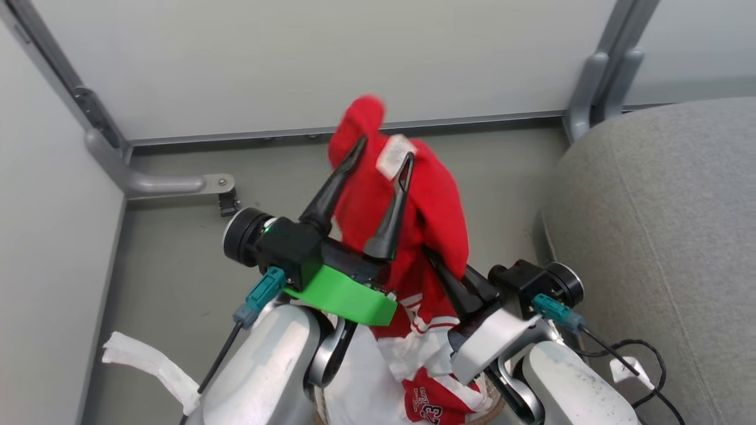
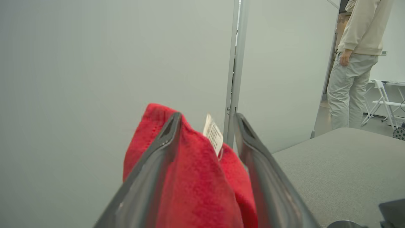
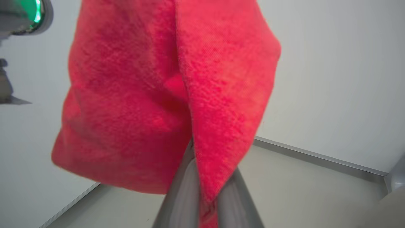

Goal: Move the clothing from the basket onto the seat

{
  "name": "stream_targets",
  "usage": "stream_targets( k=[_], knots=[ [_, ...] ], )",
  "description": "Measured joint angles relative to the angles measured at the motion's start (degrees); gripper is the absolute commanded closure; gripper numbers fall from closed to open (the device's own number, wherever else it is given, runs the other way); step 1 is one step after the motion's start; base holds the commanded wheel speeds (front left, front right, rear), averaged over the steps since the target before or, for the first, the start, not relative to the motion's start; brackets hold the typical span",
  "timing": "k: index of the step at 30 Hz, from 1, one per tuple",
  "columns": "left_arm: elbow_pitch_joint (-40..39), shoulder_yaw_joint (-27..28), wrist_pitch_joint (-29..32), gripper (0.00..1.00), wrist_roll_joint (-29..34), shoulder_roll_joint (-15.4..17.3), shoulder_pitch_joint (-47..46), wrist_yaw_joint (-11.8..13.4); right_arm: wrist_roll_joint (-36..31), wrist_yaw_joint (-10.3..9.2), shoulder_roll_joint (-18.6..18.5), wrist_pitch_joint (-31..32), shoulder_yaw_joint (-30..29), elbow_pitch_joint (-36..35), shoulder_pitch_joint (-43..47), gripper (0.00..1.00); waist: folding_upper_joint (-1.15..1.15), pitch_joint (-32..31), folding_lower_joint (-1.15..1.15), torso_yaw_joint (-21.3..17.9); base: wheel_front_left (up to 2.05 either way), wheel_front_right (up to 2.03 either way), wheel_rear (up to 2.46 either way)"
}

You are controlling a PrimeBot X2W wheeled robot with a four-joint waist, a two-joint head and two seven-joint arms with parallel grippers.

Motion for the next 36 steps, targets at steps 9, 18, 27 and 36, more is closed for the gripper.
stream_targets(
  k=[9, 18, 27, 36],
  knots=[
    [2.7, 2.8, 0.0, 0.0, 3.1, 0.0, 2.2, -1.3, 1.7, 0.0, -0.8, 0.0, -2.3, -4.1, 2.0, 1.0, 0.0, 0.8, 0.0, -7.6, 0.0, 0.0, 0.0],
    [4.8, 4.1, 0.0, 0.0, 5.3, -0.1, 3.7, -3.2, 2.7, 0.0, -1.1, 0.0, -5.3, -6.4, 3.6, 1.0, 0.0, 2.2, 0.0, -17.9, 0.0, 0.0, 0.0],
    [8.7, 3.9, 0.0, 0.0, 7.7, -0.1, 4.7, -4.7, 3.0, 0.0, -0.6, 0.0, -10.2, -8.1, 5.4, 1.0, 0.0, 4.1, 0.0, -27.8, 0.0, 0.0, 0.0],
    [12.0, 3.4, 0.0, 0.0, 8.8, -0.1, 4.9, -5.3, 2.3, 0.01, -1.3, 0.0, -11.6, -9.0, 2.8, 1.0, 0.0, 7.4, 0.0, -32.5, 0.0, 0.0, 0.0]
  ],
)
